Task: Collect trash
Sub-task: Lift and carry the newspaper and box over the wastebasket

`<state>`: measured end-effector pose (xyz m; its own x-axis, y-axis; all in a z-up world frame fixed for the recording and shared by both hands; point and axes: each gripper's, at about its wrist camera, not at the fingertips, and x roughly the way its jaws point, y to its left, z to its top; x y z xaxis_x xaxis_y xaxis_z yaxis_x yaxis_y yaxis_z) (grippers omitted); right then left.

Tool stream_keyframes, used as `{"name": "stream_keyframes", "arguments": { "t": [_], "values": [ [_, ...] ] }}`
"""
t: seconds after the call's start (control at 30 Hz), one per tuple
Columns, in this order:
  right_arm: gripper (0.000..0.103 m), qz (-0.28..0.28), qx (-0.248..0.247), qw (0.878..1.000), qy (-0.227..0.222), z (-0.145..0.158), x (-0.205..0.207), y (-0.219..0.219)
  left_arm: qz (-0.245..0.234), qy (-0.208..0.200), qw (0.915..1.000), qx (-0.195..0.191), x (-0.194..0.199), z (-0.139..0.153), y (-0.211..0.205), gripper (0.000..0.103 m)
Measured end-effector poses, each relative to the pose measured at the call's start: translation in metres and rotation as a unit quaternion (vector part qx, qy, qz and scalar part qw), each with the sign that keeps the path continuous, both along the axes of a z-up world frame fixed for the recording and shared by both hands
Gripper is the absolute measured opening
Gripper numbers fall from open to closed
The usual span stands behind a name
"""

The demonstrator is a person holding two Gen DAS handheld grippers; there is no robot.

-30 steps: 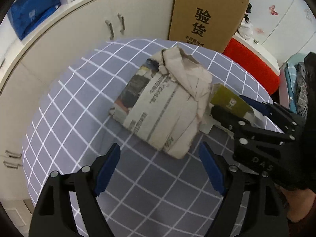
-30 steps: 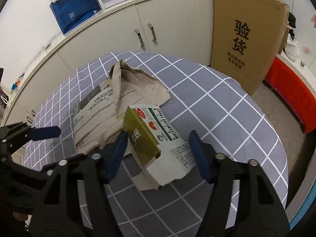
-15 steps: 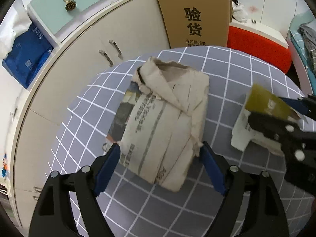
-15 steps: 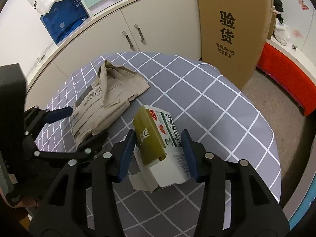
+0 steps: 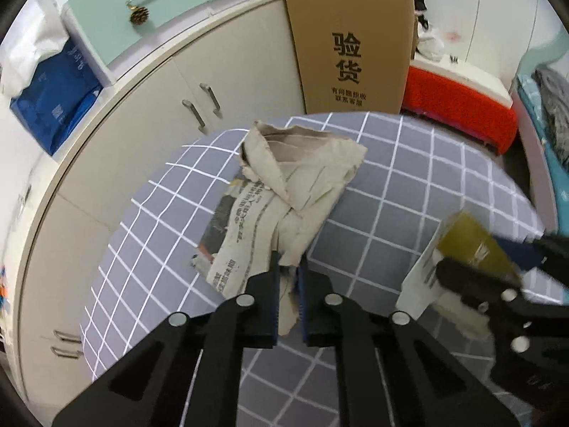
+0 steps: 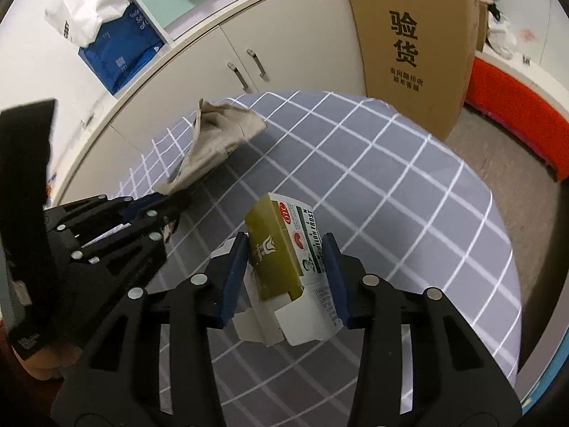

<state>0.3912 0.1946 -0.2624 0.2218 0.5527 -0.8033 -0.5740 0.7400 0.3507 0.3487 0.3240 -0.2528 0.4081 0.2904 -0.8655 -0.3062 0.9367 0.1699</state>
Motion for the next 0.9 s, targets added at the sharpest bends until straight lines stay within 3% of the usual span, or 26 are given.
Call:
{"name": "stream_keyframes", "arguments": {
  "t": [0.2,0.43,0.73,0.9],
  "values": [
    [0.041,-0.031,0.012,0.999,0.022,0.01,-0.031,-0.02,-0.005,-0.019,0.9984,-0.053,-0.032,0.027,-0.011,0.005],
    [0.041,-0.081,0.018,0.996,0.03,0.03,-0.081,-0.057,-0.031,-0.019,0.9894,-0.14,-0.081,0.046,-0.031,0.004],
    [0.041,-0.192,0.013,0.981,0.036,0.043,-0.161,-0.123,-0.134,-0.011,0.9773,-0.164,-0.132,0.069,-0.083,0.003],
    [0.041,-0.238,0.02,0.971,0.035,0.049,-0.179,-0.166,-0.178,-0.008,0.9678,-0.178,-0.147,0.08,-0.123,0.003]
  ]
}}
